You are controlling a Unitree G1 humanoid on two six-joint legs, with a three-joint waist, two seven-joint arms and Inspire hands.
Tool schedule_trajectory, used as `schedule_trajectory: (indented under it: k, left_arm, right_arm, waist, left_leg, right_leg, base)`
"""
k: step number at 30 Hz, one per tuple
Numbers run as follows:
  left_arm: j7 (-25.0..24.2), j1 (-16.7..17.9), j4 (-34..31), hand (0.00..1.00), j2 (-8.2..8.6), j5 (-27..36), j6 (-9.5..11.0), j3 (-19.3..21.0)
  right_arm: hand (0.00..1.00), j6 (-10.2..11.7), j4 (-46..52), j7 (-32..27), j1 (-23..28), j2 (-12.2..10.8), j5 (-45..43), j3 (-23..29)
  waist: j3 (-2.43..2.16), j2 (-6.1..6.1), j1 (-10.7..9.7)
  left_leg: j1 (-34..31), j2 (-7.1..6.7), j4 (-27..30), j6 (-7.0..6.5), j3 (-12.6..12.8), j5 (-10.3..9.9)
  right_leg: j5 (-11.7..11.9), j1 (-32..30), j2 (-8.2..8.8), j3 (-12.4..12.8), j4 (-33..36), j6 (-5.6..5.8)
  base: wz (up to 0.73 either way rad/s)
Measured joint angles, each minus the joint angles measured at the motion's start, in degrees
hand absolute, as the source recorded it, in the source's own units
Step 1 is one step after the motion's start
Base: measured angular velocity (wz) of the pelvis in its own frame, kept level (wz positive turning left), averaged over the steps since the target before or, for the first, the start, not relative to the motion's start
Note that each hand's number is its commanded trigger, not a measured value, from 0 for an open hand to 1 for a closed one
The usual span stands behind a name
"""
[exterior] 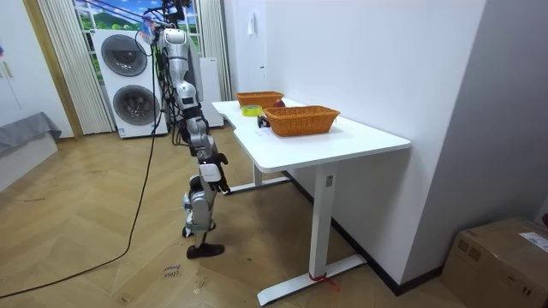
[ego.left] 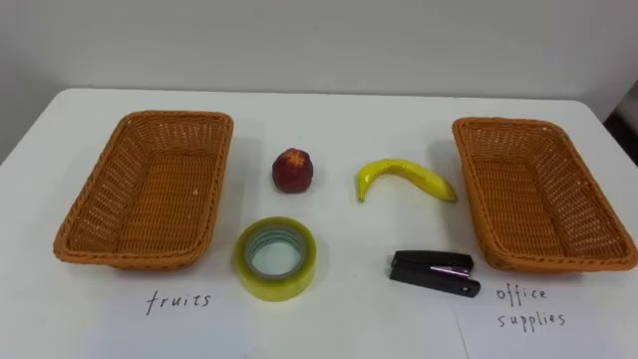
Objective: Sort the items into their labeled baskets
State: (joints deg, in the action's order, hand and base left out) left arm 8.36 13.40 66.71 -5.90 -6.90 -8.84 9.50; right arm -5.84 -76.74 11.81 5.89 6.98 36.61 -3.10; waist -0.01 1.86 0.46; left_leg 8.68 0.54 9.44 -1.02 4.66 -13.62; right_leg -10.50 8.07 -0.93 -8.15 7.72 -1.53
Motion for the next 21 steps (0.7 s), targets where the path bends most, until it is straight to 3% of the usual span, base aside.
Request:
schedule_trajectory:
  k: [21]
  left_arm:
    - [-0.1, -1.0, -0.4, 0.0, 0.01, 0.0, 0.1, 0.4]
  right_arm:
    - [0.0, 0.4, 0.4, -0.5, -0.2, 0.2, -0.6, -0.1]
  waist:
    - [-0.04, -0.51, 0.0]
  left_leg:
    - [0.0, -0.01, -0.1, 0.0, 0.0, 0.0]
  right_leg:
    - [0.0, 0.0, -0.02, 0.1, -0.1, -0.01]
  base:
    - [0.0]
